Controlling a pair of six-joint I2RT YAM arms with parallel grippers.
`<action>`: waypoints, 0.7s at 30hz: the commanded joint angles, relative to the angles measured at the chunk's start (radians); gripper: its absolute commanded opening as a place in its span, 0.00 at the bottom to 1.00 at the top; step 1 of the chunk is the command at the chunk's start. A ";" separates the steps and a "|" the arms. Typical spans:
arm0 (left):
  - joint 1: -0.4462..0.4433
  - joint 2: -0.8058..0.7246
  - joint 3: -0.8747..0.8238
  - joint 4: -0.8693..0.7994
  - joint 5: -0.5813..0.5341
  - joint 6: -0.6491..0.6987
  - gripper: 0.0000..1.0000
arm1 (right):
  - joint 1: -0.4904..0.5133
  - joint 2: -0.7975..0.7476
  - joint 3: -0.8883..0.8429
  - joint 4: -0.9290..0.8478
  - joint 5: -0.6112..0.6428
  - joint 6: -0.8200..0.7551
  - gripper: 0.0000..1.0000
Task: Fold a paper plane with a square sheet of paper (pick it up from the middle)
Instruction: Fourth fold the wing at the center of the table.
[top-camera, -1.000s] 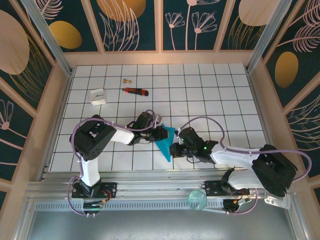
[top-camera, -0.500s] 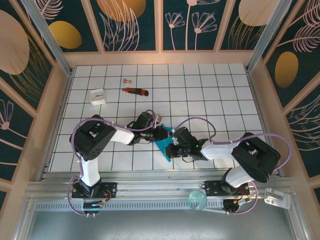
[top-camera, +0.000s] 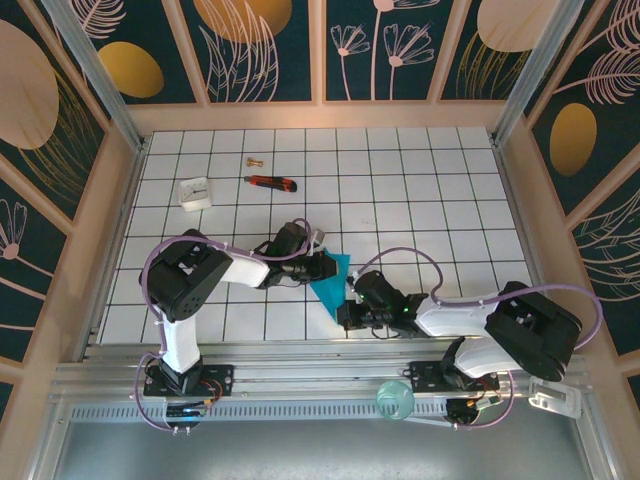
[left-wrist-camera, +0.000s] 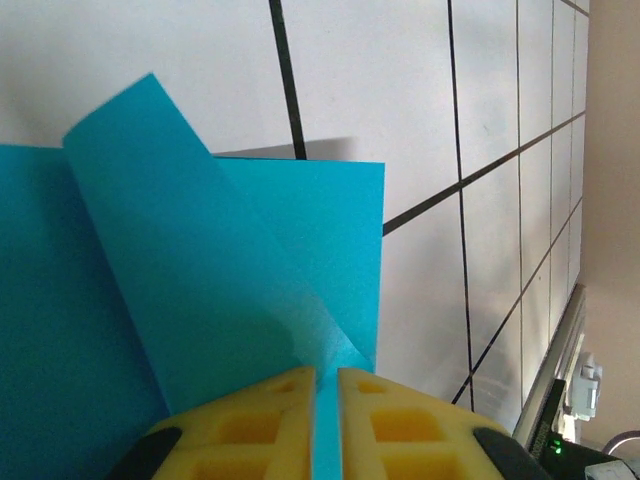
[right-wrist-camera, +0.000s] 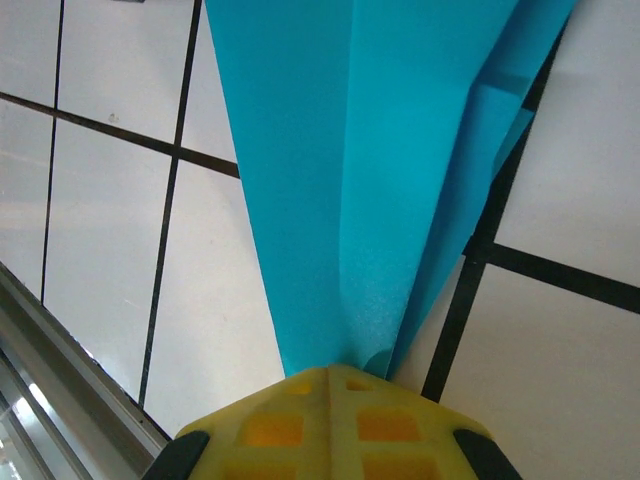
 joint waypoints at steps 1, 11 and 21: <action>0.008 0.012 0.018 -0.075 -0.074 0.031 0.19 | 0.021 0.014 -0.031 -0.135 0.000 0.013 0.00; 0.008 -0.143 0.031 -0.081 -0.040 -0.026 0.37 | 0.022 0.049 -0.023 -0.133 0.018 0.031 0.00; -0.023 -0.285 -0.139 -0.070 -0.030 -0.120 0.12 | 0.018 0.040 -0.026 -0.139 0.032 0.042 0.00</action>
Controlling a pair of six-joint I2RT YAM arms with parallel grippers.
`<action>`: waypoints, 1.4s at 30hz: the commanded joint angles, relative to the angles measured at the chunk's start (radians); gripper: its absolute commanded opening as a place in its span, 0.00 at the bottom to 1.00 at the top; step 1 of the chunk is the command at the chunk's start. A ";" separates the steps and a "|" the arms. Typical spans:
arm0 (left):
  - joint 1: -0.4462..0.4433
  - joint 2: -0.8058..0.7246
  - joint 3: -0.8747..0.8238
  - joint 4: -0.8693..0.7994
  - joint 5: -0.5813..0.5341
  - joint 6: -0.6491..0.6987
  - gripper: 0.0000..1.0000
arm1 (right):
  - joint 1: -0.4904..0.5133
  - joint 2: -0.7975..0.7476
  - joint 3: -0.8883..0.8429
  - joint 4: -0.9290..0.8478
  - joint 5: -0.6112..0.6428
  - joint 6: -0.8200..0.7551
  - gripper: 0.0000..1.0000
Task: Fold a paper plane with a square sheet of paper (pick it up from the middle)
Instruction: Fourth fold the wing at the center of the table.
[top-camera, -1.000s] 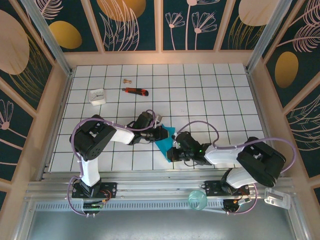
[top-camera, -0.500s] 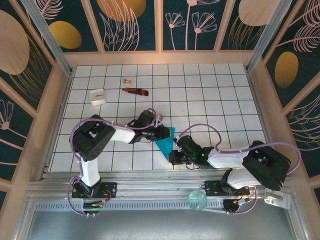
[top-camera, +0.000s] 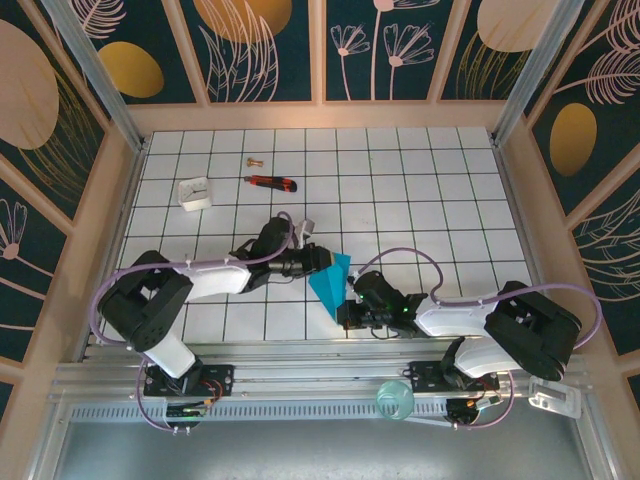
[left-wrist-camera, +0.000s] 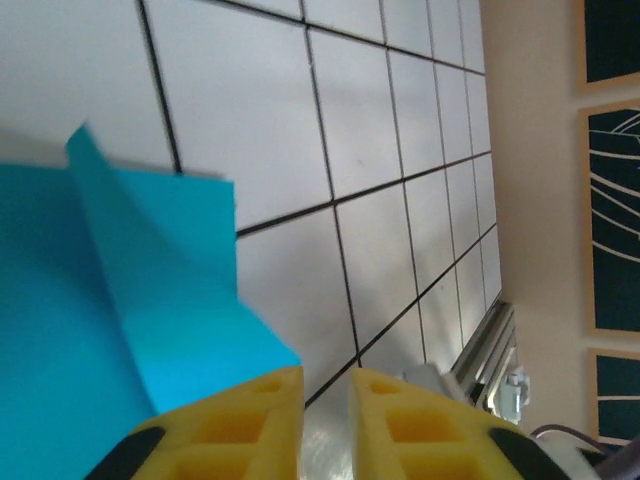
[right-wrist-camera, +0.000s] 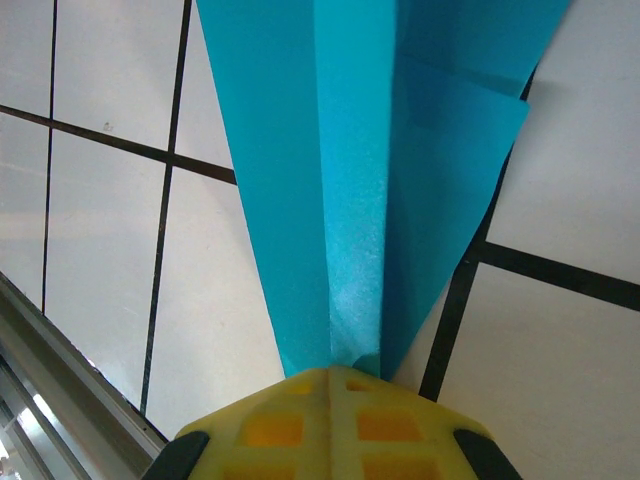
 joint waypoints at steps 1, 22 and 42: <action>-0.025 -0.002 -0.053 0.010 0.016 -0.046 0.08 | 0.015 0.033 -0.029 -0.138 0.021 0.014 0.00; -0.086 0.215 0.034 -0.017 0.026 -0.063 0.00 | 0.017 0.082 0.010 -0.287 0.033 0.009 0.00; 0.045 0.323 0.198 -0.140 0.017 0.091 0.00 | 0.021 0.165 0.023 -0.368 -0.008 0.004 0.00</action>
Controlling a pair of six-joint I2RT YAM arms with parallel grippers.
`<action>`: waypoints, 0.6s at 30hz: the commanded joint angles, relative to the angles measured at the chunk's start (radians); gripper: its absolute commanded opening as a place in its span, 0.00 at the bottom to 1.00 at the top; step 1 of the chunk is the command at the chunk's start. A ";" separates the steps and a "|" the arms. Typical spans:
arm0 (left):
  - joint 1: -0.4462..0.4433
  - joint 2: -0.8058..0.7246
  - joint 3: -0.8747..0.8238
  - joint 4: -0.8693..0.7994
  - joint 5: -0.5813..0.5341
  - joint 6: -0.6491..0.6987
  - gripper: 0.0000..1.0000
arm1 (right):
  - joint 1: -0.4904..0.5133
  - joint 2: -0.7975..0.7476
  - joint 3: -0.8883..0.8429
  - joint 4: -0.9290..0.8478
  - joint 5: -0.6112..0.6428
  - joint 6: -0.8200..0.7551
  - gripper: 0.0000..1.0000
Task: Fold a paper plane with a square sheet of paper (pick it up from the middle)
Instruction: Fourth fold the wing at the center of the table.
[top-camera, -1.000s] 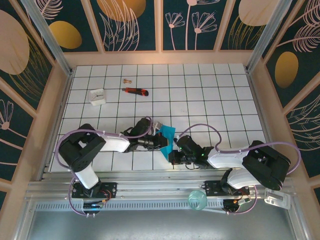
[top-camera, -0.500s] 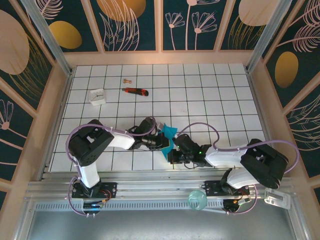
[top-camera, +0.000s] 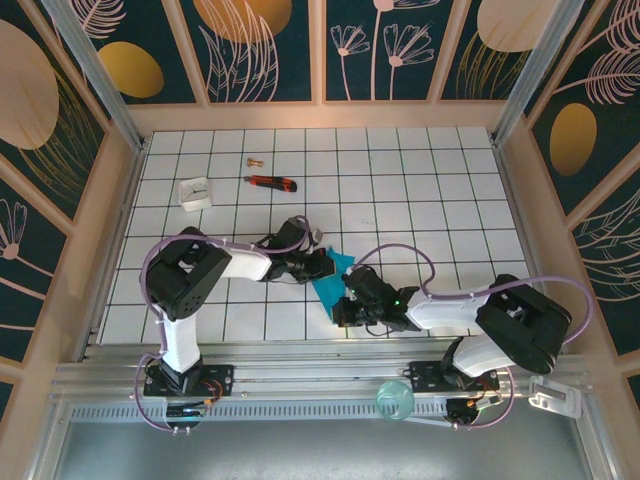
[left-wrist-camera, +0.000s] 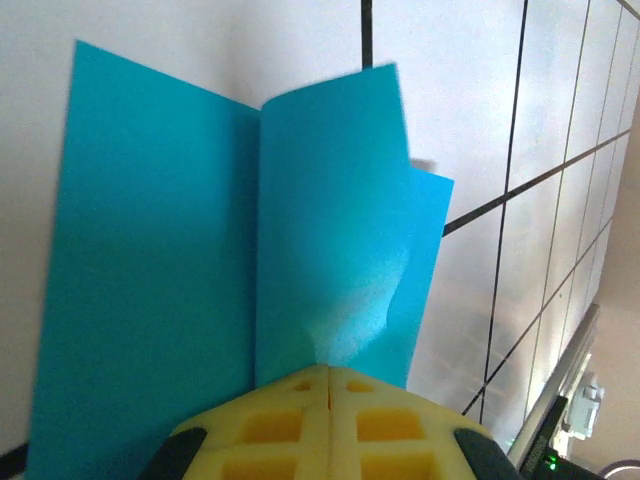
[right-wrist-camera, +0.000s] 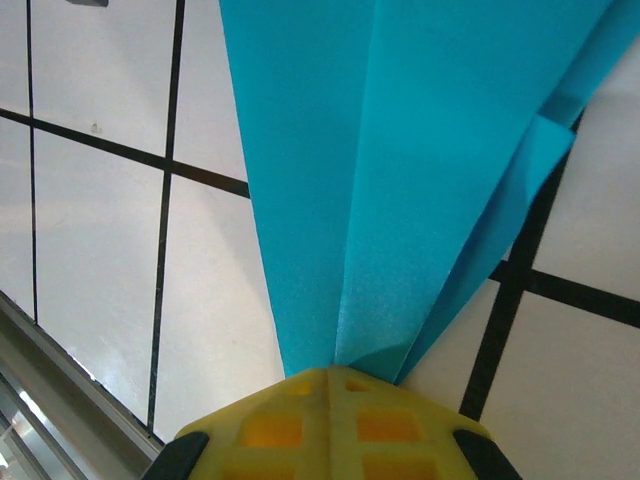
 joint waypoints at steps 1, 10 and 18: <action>0.032 0.044 0.037 -0.036 -0.023 0.054 0.00 | 0.017 0.087 -0.067 -0.272 0.008 0.002 0.00; 0.074 0.110 0.130 -0.063 -0.017 0.091 0.02 | 0.018 0.086 -0.067 -0.290 0.005 0.002 0.00; 0.115 0.159 0.226 -0.124 -0.029 0.136 0.04 | 0.019 0.089 -0.072 -0.290 0.002 0.003 0.00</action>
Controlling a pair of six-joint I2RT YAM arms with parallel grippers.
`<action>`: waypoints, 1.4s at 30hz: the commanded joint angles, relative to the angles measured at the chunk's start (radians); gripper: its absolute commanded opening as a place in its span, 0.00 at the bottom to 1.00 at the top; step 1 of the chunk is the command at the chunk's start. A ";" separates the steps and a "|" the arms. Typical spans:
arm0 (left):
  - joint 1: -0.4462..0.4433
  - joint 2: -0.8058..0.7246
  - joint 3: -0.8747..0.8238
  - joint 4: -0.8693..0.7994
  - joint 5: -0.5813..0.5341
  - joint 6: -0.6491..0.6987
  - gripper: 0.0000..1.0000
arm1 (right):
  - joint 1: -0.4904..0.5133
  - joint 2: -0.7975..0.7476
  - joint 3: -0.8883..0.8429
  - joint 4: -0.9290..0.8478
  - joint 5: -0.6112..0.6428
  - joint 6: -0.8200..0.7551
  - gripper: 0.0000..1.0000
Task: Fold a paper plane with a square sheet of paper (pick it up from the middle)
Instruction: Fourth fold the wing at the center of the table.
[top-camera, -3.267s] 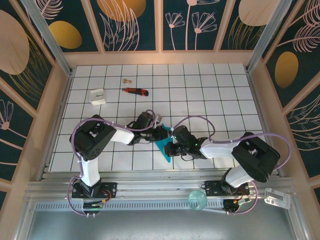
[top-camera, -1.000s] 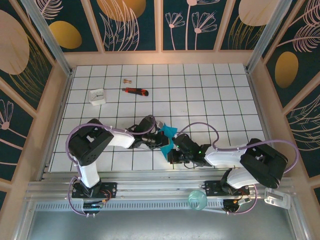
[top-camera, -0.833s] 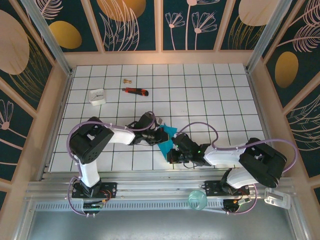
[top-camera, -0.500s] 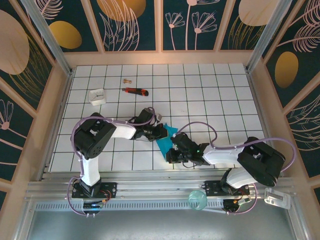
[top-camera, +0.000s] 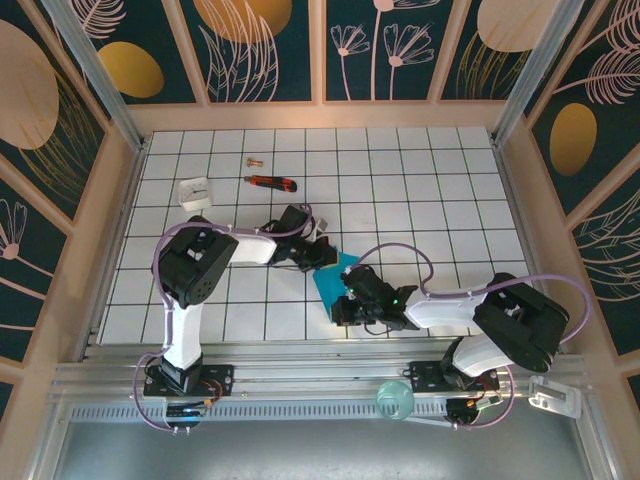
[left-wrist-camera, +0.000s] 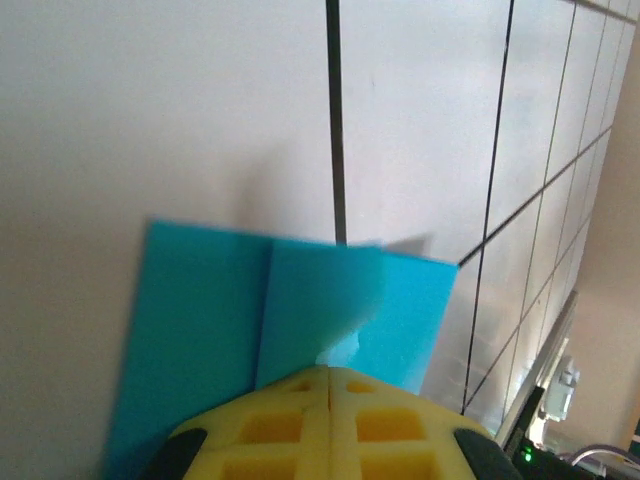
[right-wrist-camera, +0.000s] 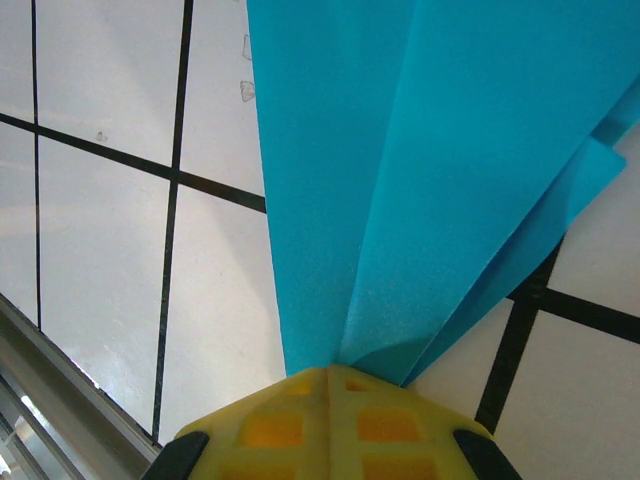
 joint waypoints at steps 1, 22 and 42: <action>0.054 0.058 0.067 -0.027 -0.133 0.069 0.04 | 0.019 0.078 -0.076 -0.296 0.002 0.003 0.00; 0.104 -0.131 0.039 -0.024 -0.208 0.077 0.28 | -0.079 -0.132 0.041 -0.291 0.022 -0.167 0.00; 0.101 -0.409 -0.321 0.118 -0.225 -0.034 0.41 | -0.249 -0.045 0.093 0.011 -0.057 -0.219 0.31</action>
